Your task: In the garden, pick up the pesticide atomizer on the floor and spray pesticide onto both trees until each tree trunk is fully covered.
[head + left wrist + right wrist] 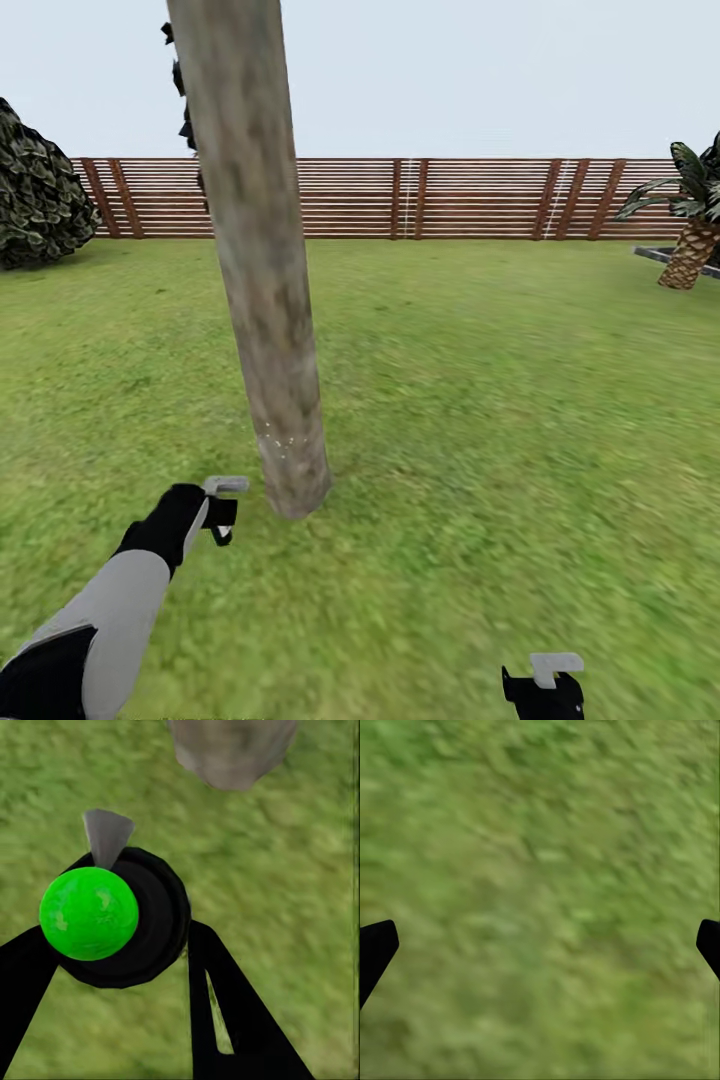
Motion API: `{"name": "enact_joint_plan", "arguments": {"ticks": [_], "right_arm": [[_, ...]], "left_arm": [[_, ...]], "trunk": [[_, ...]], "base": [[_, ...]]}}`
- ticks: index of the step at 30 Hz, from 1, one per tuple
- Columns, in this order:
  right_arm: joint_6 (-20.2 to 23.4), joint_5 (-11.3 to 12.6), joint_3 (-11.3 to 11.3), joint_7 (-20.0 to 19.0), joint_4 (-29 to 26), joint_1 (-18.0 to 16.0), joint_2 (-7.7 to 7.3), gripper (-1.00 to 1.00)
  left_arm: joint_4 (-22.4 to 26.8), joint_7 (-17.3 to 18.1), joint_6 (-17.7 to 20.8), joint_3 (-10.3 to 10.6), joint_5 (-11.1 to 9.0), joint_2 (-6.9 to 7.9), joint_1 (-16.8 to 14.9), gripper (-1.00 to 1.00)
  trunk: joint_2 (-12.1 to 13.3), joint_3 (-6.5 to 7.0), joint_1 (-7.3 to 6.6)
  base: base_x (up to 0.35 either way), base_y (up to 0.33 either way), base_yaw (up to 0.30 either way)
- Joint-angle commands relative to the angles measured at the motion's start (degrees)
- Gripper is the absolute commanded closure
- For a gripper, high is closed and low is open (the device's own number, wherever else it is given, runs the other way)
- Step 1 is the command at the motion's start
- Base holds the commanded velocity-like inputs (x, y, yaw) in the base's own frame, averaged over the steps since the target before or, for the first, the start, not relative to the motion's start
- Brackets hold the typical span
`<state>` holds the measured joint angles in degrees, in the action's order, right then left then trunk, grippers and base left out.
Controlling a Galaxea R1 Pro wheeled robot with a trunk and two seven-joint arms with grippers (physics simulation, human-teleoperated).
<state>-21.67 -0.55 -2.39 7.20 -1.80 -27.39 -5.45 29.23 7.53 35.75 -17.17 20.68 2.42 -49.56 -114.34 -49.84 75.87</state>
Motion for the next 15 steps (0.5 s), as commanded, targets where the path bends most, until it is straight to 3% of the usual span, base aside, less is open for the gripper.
{"name": "enact_joint_plan", "arguments": {"ticks": [1,2,4,6,8,14,15], "right_arm": [[-0.1,-0.1,-0.3,0.3,0.0,0.0,0.00,-1.00],[-0.1,-0.1,-0.3,0.3,0.0,0.0,0.00,-1.00],[-0.1,-0.1,-0.3,0.3,0.0,0.0,0.00,-1.00],[-0.1,-0.1,-0.3,0.3,0.0,0.0,0.00,-1.00],[-0.1,-0.1,-0.3,0.3,0.0,0.0,0.00,-1.00],[-0.1,-0.1,-0.3,0.3,0.0,0.0,0.00,-1.00],[-0.1,-0.1,-0.3,0.3,0.0,0.0,0.00,-1.00]], "left_arm": [[0.1,0.6,0.2,-0.3,0.8,-0.59,-0.1,1.00],[0.1,0.6,0.2,-0.2,0.9,-1.47,-0.2,1.00],[0.2,0.6,0.6,1.5,0.9,-4.77,-2.3,1.00],[0.2,0.6,2.0,1.9,0.9,-5.23,-3.6,1.00],[0.2,0.6,3.2,2.1,0.9,-5.06,-4.2,1.00],[0.3,0.7,4.2,2.3,0.8,-0.94,-4.3,1.00],[0.3,0.7,4.2,2.3,0.8,-1.10,-4.3,1.00]], "trunk": [[0.0,-0.05,-0.01],[0.0,-0.05,-0.01],[0.0,-0.05,-0.01],[0.0,-0.05,-0.01],[0.0,-0.05,-0.01],[0.0,-0.05,-0.01],[0.0,-0.05,-0.01]], "base": [[0.000,0.000,0.044],[0.000,0.000,0.028],[0.000,0.000,0.008],[0.000,0.000,0.002],[0.000,0.000,0.001],[-0.023,0.000,0.047],[-0.240,0.000,0.204]]}}
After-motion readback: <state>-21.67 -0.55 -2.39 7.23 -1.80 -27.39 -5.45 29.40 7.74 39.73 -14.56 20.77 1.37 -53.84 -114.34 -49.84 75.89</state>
